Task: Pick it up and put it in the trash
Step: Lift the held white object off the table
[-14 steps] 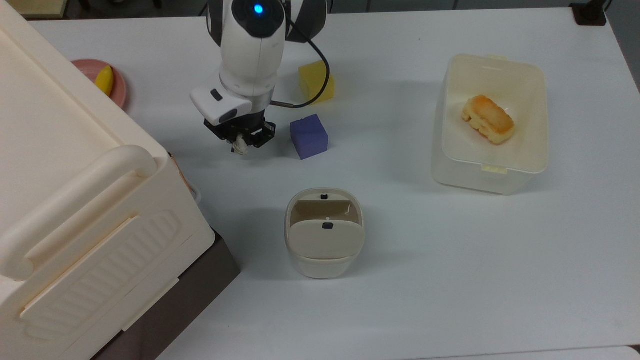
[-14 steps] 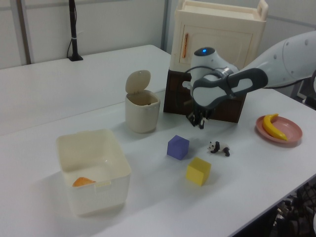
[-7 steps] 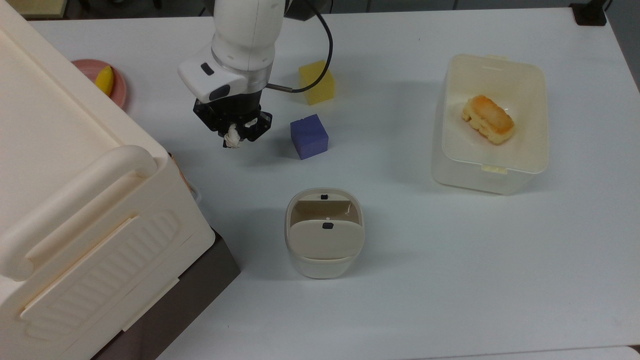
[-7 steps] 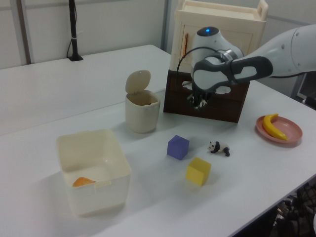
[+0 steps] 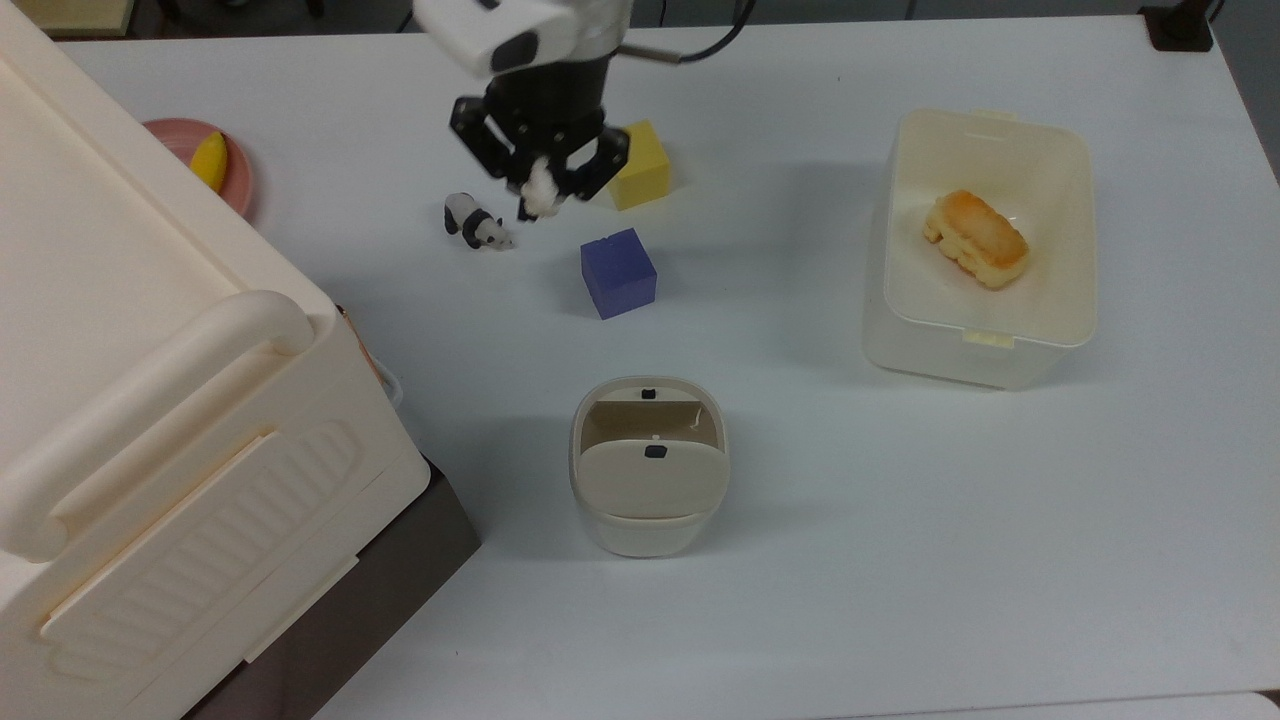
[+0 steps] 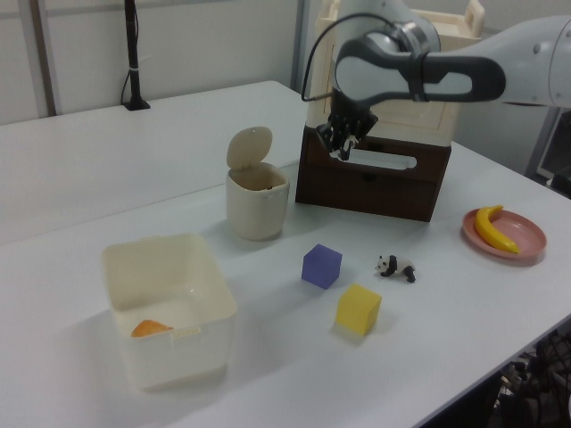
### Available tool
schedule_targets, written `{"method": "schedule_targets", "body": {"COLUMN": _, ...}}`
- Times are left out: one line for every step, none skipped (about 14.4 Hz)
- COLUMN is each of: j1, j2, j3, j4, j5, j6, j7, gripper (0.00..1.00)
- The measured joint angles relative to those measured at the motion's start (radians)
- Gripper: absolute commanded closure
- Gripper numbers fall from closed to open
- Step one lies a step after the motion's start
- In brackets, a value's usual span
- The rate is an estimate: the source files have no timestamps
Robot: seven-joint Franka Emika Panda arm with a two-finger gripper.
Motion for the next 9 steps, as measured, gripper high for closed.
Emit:
{"method": "schedule_targets", "body": {"j1": 0.009, "j2": -0.003, "j3": 0.011, "j4": 0.022, "j5": 0.0, "j6": -0.039, "j7": 0.0, "gripper": 1.0}}
{"method": "schedule_targets", "body": {"j1": 0.012, "j2": -0.003, "j3": 0.013, "j4": 0.027, "j5": 0.0, "j6": -0.048, "j7": 0.0, "gripper": 1.0}}
{"method": "schedule_targets", "body": {"j1": 0.013, "j2": -0.002, "j3": 0.013, "j4": 0.027, "j5": 0.0, "j6": -0.048, "j7": 0.0, "gripper": 1.0}}
{"method": "schedule_targets", "body": {"j1": 0.012, "j2": -0.001, "j3": 0.013, "j4": 0.027, "j5": 0.0, "j6": -0.048, "j7": 0.0, "gripper": 1.0}}
{"method": "schedule_targets", "body": {"j1": 0.011, "j2": 0.002, "j3": 0.013, "j4": 0.027, "j5": 0.0, "j6": -0.048, "j7": 0.0, "gripper": 1.0}}
{"method": "schedule_targets", "body": {"j1": 0.011, "j2": 0.005, "j3": 0.013, "j4": 0.027, "j5": 0.0, "j6": -0.048, "j7": 0.0, "gripper": 1.0}}
{"method": "schedule_targets", "body": {"j1": 0.011, "j2": 0.006, "j3": 0.013, "j4": 0.027, "j5": 0.0, "j6": -0.048, "j7": 0.0, "gripper": 1.0}}
{"method": "schedule_targets", "body": {"j1": 0.011, "j2": 0.007, "j3": 0.013, "j4": 0.027, "j5": 0.0, "j6": -0.048, "j7": 0.0, "gripper": 1.0}}
{"method": "schedule_targets", "body": {"j1": 0.011, "j2": 0.008, "j3": 0.013, "j4": 0.027, "j5": 0.0, "j6": -0.048, "j7": 0.0, "gripper": 1.0}}
